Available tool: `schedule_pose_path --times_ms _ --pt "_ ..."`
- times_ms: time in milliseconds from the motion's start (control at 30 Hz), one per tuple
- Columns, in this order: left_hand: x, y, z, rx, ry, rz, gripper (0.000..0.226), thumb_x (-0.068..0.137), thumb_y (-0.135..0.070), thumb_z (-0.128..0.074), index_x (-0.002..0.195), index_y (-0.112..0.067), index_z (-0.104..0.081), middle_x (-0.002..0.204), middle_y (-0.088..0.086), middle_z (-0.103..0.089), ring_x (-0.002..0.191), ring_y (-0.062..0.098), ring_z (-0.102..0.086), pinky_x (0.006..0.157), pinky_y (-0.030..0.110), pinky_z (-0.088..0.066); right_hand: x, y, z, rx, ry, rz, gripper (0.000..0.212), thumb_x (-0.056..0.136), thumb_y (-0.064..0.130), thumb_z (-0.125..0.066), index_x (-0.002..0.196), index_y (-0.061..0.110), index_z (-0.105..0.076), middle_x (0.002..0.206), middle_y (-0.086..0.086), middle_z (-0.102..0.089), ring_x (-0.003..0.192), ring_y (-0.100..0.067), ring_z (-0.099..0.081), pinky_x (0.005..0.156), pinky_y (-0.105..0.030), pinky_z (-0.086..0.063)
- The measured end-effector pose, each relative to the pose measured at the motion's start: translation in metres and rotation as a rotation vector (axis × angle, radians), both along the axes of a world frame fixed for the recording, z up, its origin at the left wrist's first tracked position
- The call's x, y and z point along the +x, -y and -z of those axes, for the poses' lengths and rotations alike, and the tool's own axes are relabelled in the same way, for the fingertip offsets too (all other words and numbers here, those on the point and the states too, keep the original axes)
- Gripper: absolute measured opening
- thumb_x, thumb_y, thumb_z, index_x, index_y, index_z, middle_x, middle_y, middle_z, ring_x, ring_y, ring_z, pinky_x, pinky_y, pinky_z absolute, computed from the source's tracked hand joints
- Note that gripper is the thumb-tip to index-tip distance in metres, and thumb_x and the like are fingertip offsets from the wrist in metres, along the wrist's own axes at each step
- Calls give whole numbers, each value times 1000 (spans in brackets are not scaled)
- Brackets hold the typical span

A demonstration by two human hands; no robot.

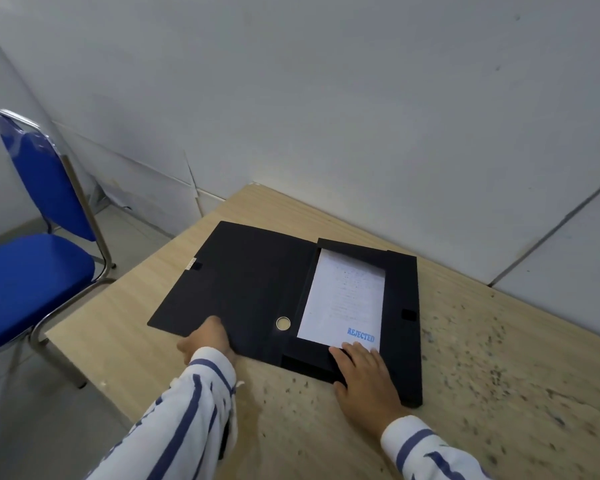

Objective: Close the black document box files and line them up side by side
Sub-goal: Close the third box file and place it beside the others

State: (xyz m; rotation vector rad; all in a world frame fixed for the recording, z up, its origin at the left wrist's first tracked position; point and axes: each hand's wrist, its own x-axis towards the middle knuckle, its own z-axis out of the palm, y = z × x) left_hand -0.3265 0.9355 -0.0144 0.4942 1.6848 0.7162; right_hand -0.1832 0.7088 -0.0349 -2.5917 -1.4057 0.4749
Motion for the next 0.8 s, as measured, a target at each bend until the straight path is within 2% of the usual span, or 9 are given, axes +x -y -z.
schedule_pose_path --times_ms 100,167,267,367,467,567,667,733,800 --pt "-1 -9 0 59 21 88 49 85 -12 -54 128 10 -47 134 31 -50 122 46 -50 98 51 -44 -1 -1 -1 -1 0 16 52 95 39 -41 144 35 -24 155 7 -26 145 -17 -16 119 -39 -4" --pt "-2 -5 -10 123 6 93 43 88 -12 -52 126 7 -51 129 27 -55 117 45 -53 93 48 -45 -1 -1 -1 -2 0 22 52 95 40 -41 144 35 -24 154 7 -27 145 -17 -16 119 -38 -4" --pt "3 17 -32 406 55 163 35 90 -18 -54 124 -16 -53 115 7 -60 100 29 -57 85 35 -41 -2 0 -2 12 1 37 52 94 39 -43 143 35 -25 153 7 -28 144 -17 -18 119 -38 -5" --pt "15 44 -49 694 130 434 33 87 -14 -57 99 -44 -54 94 -11 -63 85 13 -61 73 25 -43 -4 0 -5 59 -23 64 53 93 36 -48 142 35 -28 152 7 -31 143 -18 -21 118 -37 -9" --pt "27 64 -52 832 56 765 42 83 -11 -59 81 -52 -49 103 -13 -66 87 7 -62 72 28 -46 -1 2 -10 154 -140 121 52 91 33 -53 140 34 -34 151 8 -30 143 -19 -20 117 -36 -17" --pt "37 81 -48 924 -20 1085 48 79 -15 -60 103 -54 -47 117 -30 -56 106 1 -55 85 26 -44 4 7 -21 343 -308 240 48 90 27 -56 136 28 -43 148 6 -35 139 -16 -28 112 -27 -23" --pt "45 91 -39 966 -73 1330 61 77 -18 -56 134 -36 -42 135 -14 -52 124 9 -50 102 27 -42 13 17 -35 550 -453 492 36 93 26 -54 129 27 -51 139 1 -49 125 -15 -44 105 -28 -34" --pt "51 96 -33 1040 -165 1492 59 82 -21 -52 139 -33 -39 144 -9 -47 132 14 -44 108 29 -38 24 24 -43 694 -590 695 31 96 29 -46 126 24 -55 134 -2 -56 119 -18 -52 100 -32 -39" --pt "58 100 -29 1101 -255 1638 54 90 -26 -46 142 -34 -35 150 -11 -40 138 16 -37 111 30 -34 37 32 -49 895 -830 839 35 97 34 -39 127 23 -55 131 -4 -59 118 -20 -55 104 -40 -40"
